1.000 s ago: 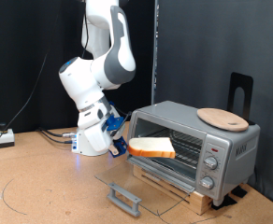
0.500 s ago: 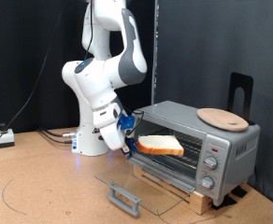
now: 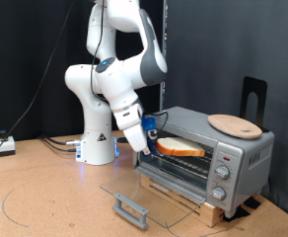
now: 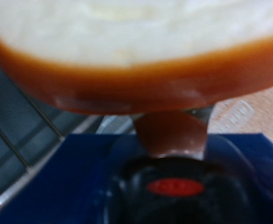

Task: Make a piece of toast with the oven

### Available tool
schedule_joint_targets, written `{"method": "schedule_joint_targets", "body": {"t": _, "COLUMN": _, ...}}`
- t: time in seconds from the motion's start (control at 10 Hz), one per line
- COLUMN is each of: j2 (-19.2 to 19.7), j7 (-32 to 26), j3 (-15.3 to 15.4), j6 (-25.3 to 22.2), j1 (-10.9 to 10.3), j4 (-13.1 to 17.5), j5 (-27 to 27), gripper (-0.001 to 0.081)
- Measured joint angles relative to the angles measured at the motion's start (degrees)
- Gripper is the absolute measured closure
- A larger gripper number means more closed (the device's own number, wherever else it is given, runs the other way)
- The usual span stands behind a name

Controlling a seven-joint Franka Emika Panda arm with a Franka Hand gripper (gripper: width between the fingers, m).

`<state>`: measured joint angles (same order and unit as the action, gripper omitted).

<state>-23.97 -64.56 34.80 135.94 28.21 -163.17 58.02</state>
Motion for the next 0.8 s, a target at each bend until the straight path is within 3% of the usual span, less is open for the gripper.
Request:
{"method": "schedule_joint_targets", "body": {"t": 0.4, "j2": -1.51, "j7": 2.93, "j3": 7.14, "j6": 5.62, "j1": 0.38, "j4": -0.79, "j5": -5.63, "gripper": 0.0409}}
{"method": "schedule_joint_targets", "body": {"t": 0.8, "j2": -1.51, "j7": 0.63, "j3": 9.08, "j6": 9.9, "j1": 0.38, "j4": -1.24, "j5": -6.09, "gripper": 0.0409}}
